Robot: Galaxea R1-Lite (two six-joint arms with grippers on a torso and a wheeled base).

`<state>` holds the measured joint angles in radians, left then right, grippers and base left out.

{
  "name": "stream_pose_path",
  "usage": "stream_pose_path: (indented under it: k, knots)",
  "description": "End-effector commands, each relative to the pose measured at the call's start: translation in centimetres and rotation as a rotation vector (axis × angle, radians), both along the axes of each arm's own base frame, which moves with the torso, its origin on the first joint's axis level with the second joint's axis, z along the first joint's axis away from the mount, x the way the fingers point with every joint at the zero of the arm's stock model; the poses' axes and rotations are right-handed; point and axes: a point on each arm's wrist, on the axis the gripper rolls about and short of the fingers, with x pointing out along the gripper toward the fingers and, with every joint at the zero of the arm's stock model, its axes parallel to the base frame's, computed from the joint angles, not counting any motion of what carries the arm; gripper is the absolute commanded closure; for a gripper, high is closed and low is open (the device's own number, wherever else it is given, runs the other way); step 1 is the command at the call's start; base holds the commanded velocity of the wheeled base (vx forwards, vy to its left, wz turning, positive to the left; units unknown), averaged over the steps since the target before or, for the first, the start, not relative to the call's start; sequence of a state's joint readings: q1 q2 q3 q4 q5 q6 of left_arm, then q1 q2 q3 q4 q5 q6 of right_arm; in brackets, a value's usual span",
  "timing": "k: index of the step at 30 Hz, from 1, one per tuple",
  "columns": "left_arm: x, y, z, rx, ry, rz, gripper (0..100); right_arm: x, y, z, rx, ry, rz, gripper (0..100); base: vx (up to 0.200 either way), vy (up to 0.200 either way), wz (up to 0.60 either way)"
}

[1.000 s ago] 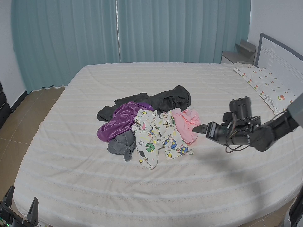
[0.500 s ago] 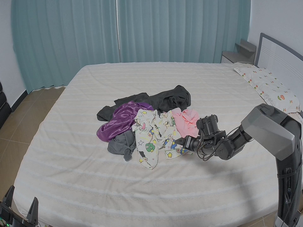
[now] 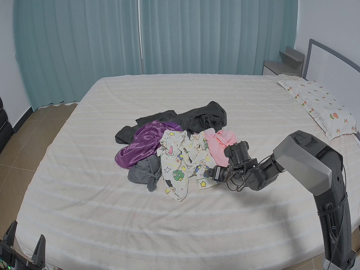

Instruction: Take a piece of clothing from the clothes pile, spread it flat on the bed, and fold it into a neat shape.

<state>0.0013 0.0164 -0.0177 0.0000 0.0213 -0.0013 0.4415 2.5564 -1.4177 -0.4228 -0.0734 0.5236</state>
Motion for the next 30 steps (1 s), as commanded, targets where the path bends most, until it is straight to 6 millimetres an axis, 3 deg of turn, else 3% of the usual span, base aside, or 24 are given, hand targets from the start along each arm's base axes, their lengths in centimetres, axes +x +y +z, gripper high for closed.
stream_pose_path:
  k: [1,5,6,13,20,27,28,30]
  knots:
    - [0.0,0.0,-0.5,0.000,0.001,0.000,0,0.0,0.8,-0.2,-0.009,-0.008,0.025,0,0.000,0.000,0.00]
    - [0.0,0.0,-0.5,0.000,0.001,0.000,0,0.1,1.3,-0.6,-0.036,0.015,0.046,0,0.000,0.000,0.00]
    - [0.0,0.0,-0.5,0.000,0.001,0.000,0,0.2,1.4,-0.6,-0.047,0.025,0.048,100,0.000,0.000,0.00]
    - [0.0,0.0,-0.5,0.000,0.001,0.002,0,0.0,1.1,-0.3,-0.069,0.049,0.032,100,0.000,0.000,0.00]
    - [0.0,0.0,-0.5,0.000,0.001,0.000,0,-2.6,-0.3,1.3,-0.084,0.089,0.041,100,0.000,0.000,0.00]
    - [0.0,0.0,-0.5,0.000,0.001,0.000,0,-8.8,-3.1,5.9,-0.055,0.150,0.097,100,0.000,0.000,0.00]
    - [0.0,0.0,-0.5,0.000,0.001,0.000,0,-8.9,-3.2,6.0,-0.053,0.152,0.099,100,0.000,0.000,0.00]
    - [0.0,0.0,-0.5,0.000,0.001,0.000,0,-11.8,-4.7,7.2,-0.056,0.177,0.152,100,0.000,0.000,0.00]
